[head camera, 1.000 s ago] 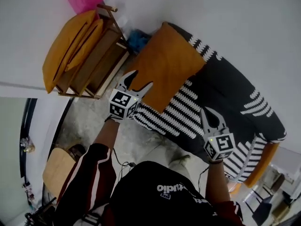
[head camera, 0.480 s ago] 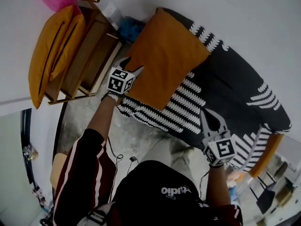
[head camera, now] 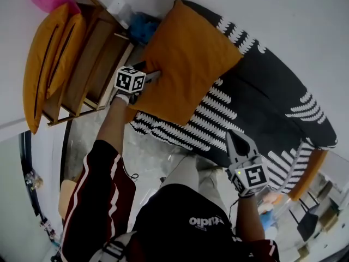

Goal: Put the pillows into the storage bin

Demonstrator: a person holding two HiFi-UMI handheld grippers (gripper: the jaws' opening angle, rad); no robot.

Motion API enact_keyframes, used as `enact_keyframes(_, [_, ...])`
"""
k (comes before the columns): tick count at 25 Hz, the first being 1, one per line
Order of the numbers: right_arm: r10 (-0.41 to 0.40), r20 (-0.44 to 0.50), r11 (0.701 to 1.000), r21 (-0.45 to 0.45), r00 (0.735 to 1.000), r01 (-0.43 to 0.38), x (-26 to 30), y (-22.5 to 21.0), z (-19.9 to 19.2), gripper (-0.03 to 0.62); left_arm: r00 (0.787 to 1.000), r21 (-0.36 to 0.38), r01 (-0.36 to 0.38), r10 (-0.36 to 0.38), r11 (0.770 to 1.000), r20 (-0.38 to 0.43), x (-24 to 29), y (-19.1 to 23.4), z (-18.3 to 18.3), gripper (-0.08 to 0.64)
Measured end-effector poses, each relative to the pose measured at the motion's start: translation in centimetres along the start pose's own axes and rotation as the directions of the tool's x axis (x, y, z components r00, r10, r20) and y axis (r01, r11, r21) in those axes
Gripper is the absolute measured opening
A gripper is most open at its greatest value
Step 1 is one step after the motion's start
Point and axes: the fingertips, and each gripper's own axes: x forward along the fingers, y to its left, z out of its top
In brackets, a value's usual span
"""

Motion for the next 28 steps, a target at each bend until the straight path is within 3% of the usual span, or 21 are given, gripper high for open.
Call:
enact_keyframes(5, [-0.008,0.007,1.0,0.01,1.0,0.008,0.0,-0.2,0.1,0.003,1.0,0.01,0.014,-0.013,1.0,-0.028,0.6,-0.2,-0.2,0.337])
enact_keyframes(10, [-0.01,0.032,1.0,0.019,0.999,0.009,-0.7,0.0,0.8,0.003,0.999,0.055,-0.007,0.01,0.998,-0.052,0.1,-1.6,-0.2,0.144])
enact_keyframes(13, [-0.026,0.052,0.999,0.025,0.998,0.025,-1.9,0.1,1.5,0.003,0.999,0.079,-0.024,0.028,0.997,-0.041,-1.0,-2.6,-0.1,0.078])
enact_keyframes(24, [-0.097,0.116,0.995,0.043,0.988,0.093,-9.1,0.6,3.3,0.003,0.996,0.085,-0.04,0.033,0.996,0.084,-7.1,-11.0,1.2,0.041])
enact_keyframes(28, [-0.112,0.167,0.993,0.048,0.98,0.106,-11.7,0.8,4.5,0.003,0.995,0.12,-0.034,0.022,0.992,0.094,-8.2,-14.9,1.9,0.024])
